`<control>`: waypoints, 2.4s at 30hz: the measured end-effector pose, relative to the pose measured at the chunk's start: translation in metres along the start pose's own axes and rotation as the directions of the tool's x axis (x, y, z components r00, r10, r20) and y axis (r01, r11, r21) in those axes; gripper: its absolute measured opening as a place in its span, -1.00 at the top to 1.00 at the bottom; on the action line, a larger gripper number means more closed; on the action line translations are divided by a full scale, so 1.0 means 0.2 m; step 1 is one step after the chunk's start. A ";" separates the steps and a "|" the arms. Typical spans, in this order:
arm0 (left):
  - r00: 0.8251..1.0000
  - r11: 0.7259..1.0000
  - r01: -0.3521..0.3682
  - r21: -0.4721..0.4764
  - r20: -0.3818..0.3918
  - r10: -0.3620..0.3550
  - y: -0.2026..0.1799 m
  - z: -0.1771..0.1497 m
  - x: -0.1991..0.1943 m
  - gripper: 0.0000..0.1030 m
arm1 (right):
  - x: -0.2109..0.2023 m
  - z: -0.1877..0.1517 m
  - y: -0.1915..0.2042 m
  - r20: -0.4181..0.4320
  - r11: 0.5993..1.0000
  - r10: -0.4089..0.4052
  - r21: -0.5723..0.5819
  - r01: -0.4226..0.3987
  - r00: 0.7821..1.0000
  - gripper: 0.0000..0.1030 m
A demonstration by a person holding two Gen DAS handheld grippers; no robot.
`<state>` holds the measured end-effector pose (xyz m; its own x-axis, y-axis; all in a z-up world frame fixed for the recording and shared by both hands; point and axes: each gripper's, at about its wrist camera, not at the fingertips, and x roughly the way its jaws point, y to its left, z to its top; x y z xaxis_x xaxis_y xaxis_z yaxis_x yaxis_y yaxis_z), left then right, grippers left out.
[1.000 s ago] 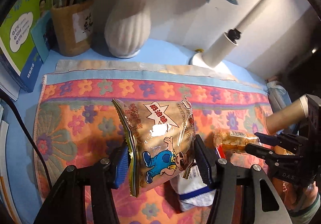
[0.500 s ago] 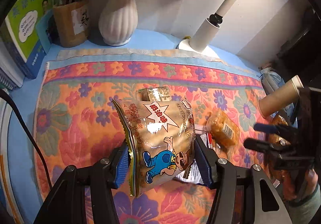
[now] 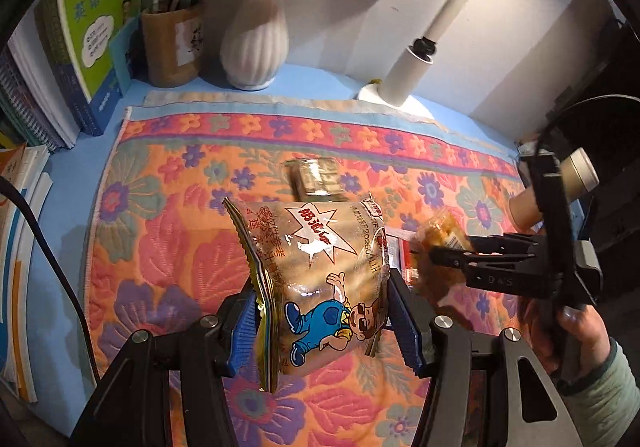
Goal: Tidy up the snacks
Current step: 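Grasp the cartoon-printed biscuit bag with left tool while right grasps barcoded bread pack, then carry both packs over the glass bowl and open both tools, then move both tools back toward the remaining snacks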
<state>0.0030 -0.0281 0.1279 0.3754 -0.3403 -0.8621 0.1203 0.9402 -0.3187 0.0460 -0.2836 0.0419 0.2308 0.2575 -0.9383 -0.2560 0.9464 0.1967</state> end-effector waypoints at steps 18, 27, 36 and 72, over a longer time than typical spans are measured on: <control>0.973 0.891 0.231 0.392 -0.067 -0.223 -1.24 0.03 0.10 -0.09 | -0.91 -0.60 -0.74 0.273 0.929 -0.086 0.370 -0.022 0.958 0.05; 0.946 0.806 0.322 0.497 -0.146 -0.288 -1.74 -0.05 0.21 -0.10 | -1.12 -0.89 -1.17 0.302 0.846 -0.181 0.533 -0.009 0.936 0.05; 0.941 0.799 0.339 0.496 -0.168 -0.295 -1.93 -0.12 0.31 -0.45 | -1.10 -0.95 -1.35 0.310 0.803 -0.119 0.589 -0.092 0.943 -0.26; 0.980 0.942 0.199 0.272 -0.085 -0.182 -1.27 -0.07 0.17 -0.51 | -1.10 -0.68 -0.96 0.317 0.879 -0.074 0.469 -0.089 0.946 -0.31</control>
<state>-0.0273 -0.2785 0.1748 0.2681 -0.5061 -0.8198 0.4378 0.8220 -0.3642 -0.0839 -0.5494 0.1712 0.5344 0.2355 -0.8118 0.1950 0.9002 0.3894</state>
